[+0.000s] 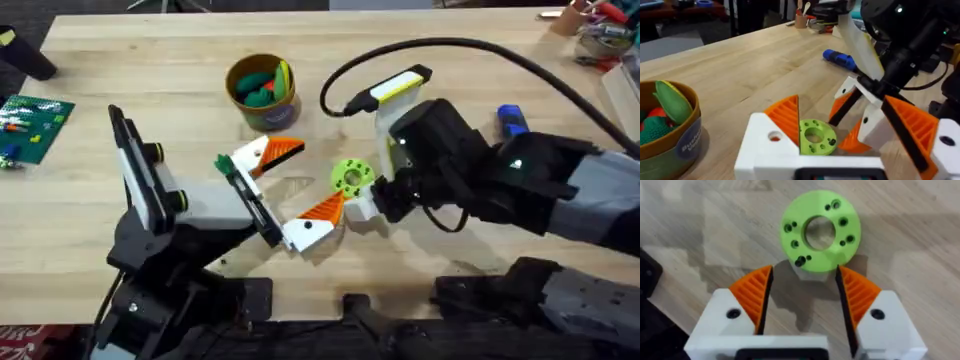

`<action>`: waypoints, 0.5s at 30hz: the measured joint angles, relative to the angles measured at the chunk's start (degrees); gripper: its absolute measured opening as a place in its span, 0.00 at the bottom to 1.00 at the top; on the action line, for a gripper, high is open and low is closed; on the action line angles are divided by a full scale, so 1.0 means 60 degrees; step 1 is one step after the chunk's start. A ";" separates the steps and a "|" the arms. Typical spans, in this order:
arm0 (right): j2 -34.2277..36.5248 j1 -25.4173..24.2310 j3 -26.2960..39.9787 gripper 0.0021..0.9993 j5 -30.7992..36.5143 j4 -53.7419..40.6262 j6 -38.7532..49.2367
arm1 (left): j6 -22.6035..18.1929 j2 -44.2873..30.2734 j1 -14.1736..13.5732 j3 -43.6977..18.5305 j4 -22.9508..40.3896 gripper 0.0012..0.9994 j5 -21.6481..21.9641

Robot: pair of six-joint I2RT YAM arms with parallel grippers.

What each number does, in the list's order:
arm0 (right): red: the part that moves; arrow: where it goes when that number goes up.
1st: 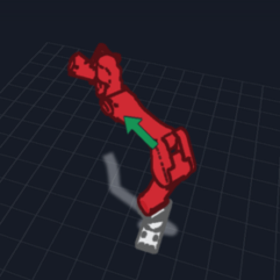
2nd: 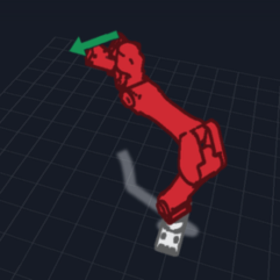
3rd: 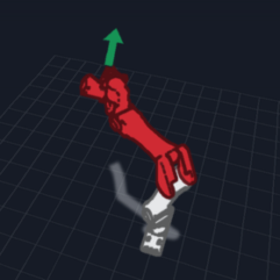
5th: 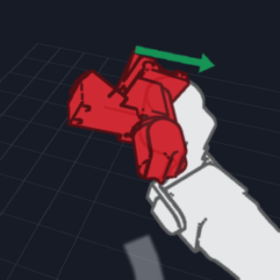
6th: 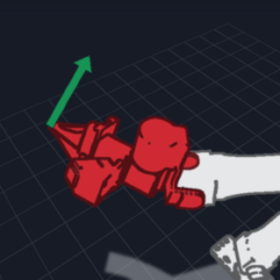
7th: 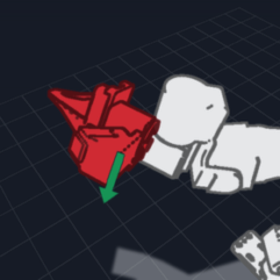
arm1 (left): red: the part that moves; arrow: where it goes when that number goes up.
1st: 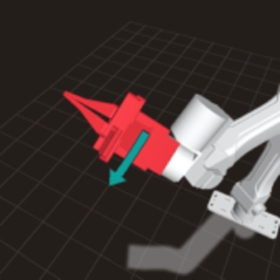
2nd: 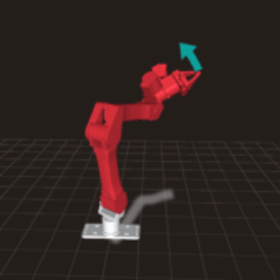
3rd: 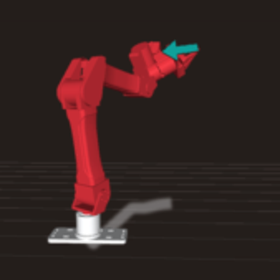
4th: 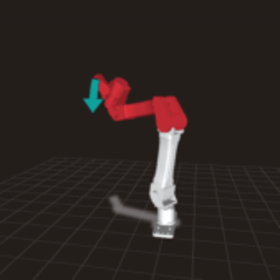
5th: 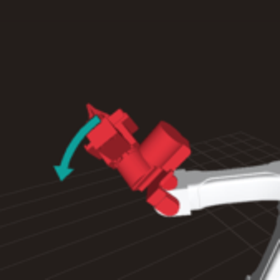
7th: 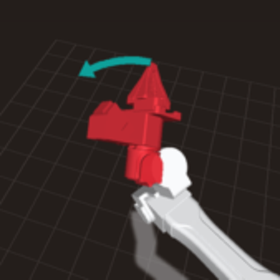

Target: Pick up the gripper from the table and insert it into the empty holder that is missing its gripper. Then pick up a screw, insert it into the mounting hole, and use the screwdriver to tighten it. Finally, clean up the table by picking up the vegetable and placing it into the bucket.

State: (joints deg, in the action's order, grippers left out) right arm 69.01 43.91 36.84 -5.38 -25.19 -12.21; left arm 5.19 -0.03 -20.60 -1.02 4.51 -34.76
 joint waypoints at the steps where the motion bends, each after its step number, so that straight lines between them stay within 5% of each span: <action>1: 0.0000 0.0050 0.0000 0.73 0.0117 0.0085 0.0001 | 0.0000 0.0000 0.0000 0.0000 0.0000 0.99 0.0002; 5: 0.0000 0.0268 0.0000 0.67 0.0543 0.0249 0.0001 | 0.0000 0.0000 0.0000 0.0000 0.0000 0.99 -0.0001; 10: 0.0001 0.0482 0.0000 0.47 0.0801 0.0415 0.0033 | 0.0000 0.0000 0.0000 0.0000 0.0000 0.99 0.0000; 15: 0.0018 0.0529 0.0000 0.45 0.0899 0.0504 0.0036 | 0.0000 0.0000 0.0000 0.0000 0.0000 0.99 -0.0001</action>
State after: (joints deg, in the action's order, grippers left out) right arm 69.12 47.09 36.84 0.01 -22.17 -11.99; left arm 5.19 -0.03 -20.60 -1.02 4.51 -34.76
